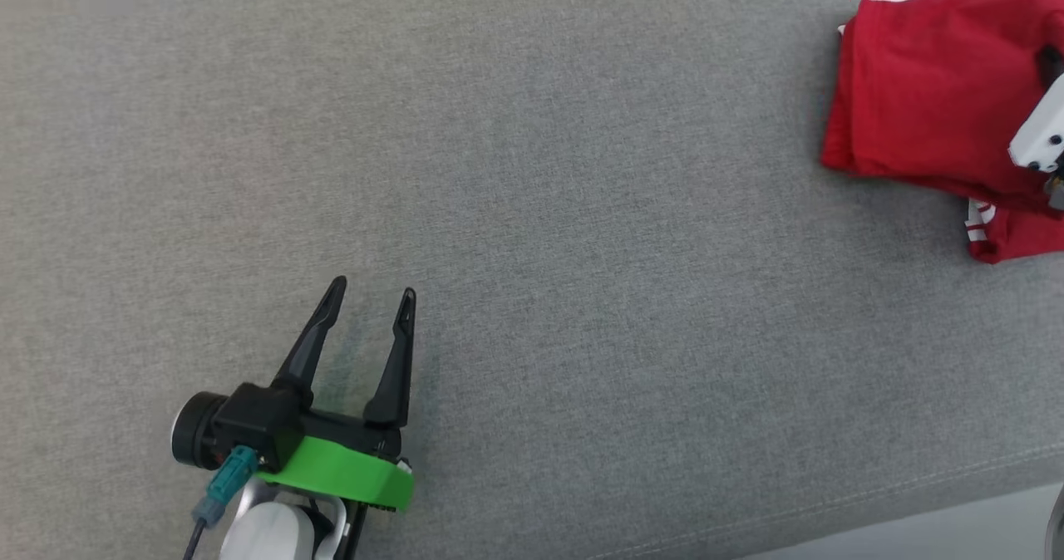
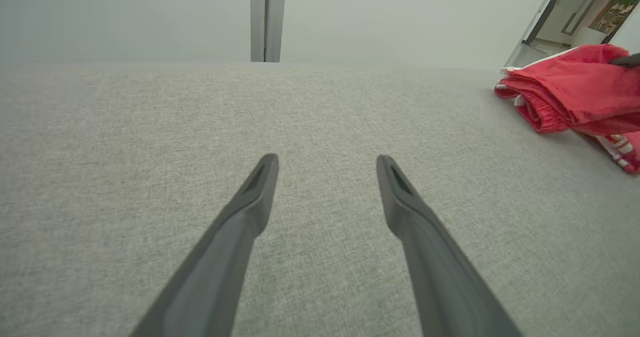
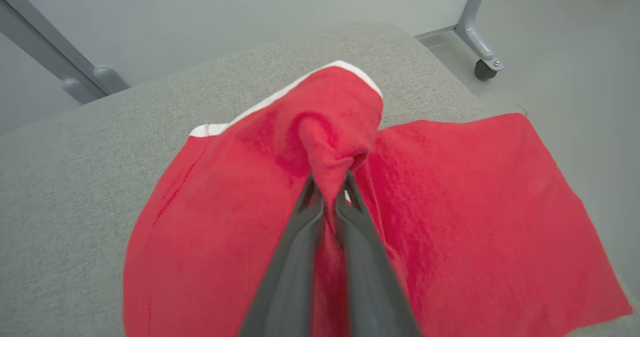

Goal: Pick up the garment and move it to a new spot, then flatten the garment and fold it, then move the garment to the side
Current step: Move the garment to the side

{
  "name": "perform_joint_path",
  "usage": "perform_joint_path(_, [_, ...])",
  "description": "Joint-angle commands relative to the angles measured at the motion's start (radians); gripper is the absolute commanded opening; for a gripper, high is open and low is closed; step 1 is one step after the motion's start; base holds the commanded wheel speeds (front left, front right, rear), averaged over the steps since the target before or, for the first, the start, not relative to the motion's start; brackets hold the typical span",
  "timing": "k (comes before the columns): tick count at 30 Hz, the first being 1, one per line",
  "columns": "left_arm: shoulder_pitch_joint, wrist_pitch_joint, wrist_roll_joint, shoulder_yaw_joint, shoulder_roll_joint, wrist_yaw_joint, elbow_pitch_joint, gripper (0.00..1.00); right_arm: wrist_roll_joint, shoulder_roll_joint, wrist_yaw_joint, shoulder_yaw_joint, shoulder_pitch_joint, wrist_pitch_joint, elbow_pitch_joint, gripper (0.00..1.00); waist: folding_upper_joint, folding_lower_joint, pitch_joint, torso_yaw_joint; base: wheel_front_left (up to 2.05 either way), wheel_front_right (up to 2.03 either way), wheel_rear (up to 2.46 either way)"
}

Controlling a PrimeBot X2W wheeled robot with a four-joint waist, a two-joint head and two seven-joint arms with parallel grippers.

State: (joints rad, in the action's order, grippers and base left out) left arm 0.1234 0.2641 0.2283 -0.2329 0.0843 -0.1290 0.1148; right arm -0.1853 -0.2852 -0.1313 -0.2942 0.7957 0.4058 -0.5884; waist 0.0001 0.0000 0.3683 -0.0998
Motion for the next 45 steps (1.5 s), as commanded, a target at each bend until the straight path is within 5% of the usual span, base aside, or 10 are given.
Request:
perform_joint_path(1, [0.022,0.000,0.006,0.002,0.018,-0.002,0.000,1.00,0.008,-0.005,0.001,-0.013,0.027,0.015,0.019,0.00,-0.0001,0.0000,0.064,-0.035,0.00,0.00,0.00])
perform_joint_path(13, [0.021,0.000,0.014,0.037,0.046,-0.003,-0.005,1.00,0.048,-0.057,0.001,-0.153,0.028,0.236,0.132,0.00,-0.0001,0.0000,0.093,0.002,0.00,0.00,0.00])
perform_joint_path(23, [0.015,0.000,0.007,0.040,0.055,-0.003,-0.005,1.00,0.133,-0.165,0.001,-0.190,-0.020,0.330,0.154,0.00,-0.0001,0.0000,0.109,0.021,0.00,0.00,0.00])
perform_joint_path(25, [0.011,0.000,0.007,0.041,0.052,-0.003,-0.004,1.00,0.176,-0.187,0.001,-0.182,-0.025,0.293,0.162,0.41,-0.0001,0.0000,0.111,0.024,0.00,0.00,0.00])
perform_joint_path(26, [0.009,0.000,0.006,0.041,0.050,-0.003,-0.003,1.00,0.203,-0.196,0.001,-0.183,-0.029,0.264,0.164,1.00,-0.0001,0.0000,0.112,0.026,0.00,0.00,0.00])
perform_joint_path(35, [-0.003,0.000,0.003,0.049,0.038,-0.003,0.006,1.00,0.307,-0.195,0.001,-0.155,-0.066,0.031,0.123,1.00,-0.0001,0.0000,0.096,0.031,0.00,0.00,0.00])
perform_joint_path(45, [-0.042,0.000,0.007,0.099,0.003,-0.003,0.004,1.00,0.262,-0.101,0.001,-0.086,-0.190,-0.317,0.209,1.00,-0.0001,0.0000,-0.030,0.034,0.00,0.00,0.00])
